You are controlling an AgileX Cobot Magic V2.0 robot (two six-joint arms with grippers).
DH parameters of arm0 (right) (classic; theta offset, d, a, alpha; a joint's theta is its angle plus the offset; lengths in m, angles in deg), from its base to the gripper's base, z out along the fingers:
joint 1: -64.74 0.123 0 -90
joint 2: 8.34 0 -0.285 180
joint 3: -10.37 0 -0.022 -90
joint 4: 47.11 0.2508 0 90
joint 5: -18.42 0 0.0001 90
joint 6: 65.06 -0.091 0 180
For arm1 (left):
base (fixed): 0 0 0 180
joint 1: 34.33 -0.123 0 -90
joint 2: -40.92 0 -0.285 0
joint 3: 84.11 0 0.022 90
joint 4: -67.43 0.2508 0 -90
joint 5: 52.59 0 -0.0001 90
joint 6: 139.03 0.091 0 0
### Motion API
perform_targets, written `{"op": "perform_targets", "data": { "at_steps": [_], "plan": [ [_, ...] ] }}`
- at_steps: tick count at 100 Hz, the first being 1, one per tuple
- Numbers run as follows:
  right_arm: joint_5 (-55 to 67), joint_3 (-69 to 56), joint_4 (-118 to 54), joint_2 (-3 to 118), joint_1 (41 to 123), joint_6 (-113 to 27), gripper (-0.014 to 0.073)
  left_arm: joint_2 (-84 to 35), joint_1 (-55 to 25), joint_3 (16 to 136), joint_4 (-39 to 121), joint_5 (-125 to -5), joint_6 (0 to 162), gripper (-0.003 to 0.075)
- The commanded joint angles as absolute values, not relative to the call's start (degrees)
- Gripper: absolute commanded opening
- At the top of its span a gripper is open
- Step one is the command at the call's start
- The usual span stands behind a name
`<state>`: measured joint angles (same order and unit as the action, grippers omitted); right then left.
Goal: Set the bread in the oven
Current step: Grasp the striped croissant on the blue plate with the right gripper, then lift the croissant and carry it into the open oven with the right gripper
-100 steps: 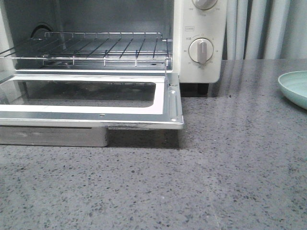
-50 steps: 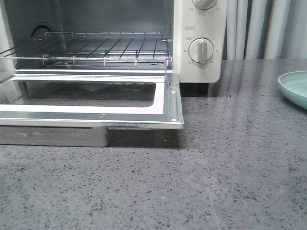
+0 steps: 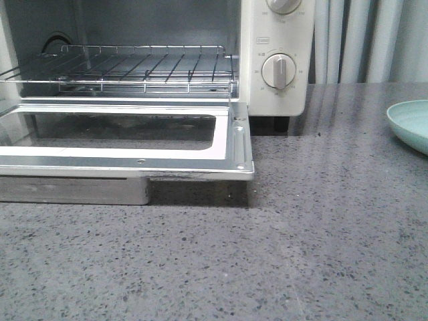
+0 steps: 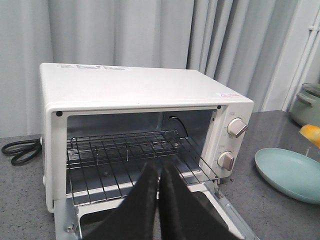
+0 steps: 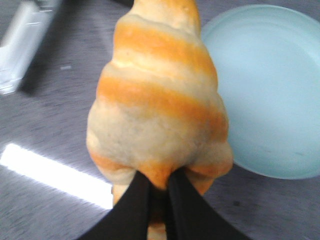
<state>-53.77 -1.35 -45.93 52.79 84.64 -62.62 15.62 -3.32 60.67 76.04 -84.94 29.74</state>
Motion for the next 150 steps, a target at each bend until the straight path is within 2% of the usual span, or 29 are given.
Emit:
{"op": "perform_targets", "data": {
  "at_steps": [1, 36, 61, 101, 138, 145, 150],
  "plan": [
    [-56.4, -0.1, -43.8, 53.1, 89.9, -61.8, -0.0068, 15.1, -3.5, 62.5, 76.6, -80.7, 29.1, -0.0022],
    [-47.5, 2.5, -44.7, 64.5, 108.8, -61.2, -0.0068, 15.1, -3.5, 62.5, 76.6, -80.7, 29.1, -0.0022],
    [-41.1, 15.0, -61.6, 77.0, 120.1, -61.0, -0.0068, 15.1, -3.5, 62.5, 76.6, -80.8, 29.1, -0.0021],
    [-38.5, 29.2, -81.7, 94.0, 120.5, -61.0, -0.0069, 15.1, -3.5, 62.5, 76.6, -82.0, 29.1, -0.0022],
    [-35.5, 32.9, -86.5, 99.3, 118.2, -61.0, -0.0066, 15.1, -3.5, 62.5, 76.6, -82.0, 29.1, -0.0021],
    [-35.8, 33.7, -86.7, 99.8, 117.4, -61.0, -0.0040, 15.1, -3.5, 62.5, 76.6, -82.0, 29.1, -0.0021],
    [-35.9, 34.0, -86.7, 100.0, 116.8, -61.0, 0.0024, 15.1, -3.5, 62.5, 76.6, -82.0, 29.1, -0.0021]
  ]
}}
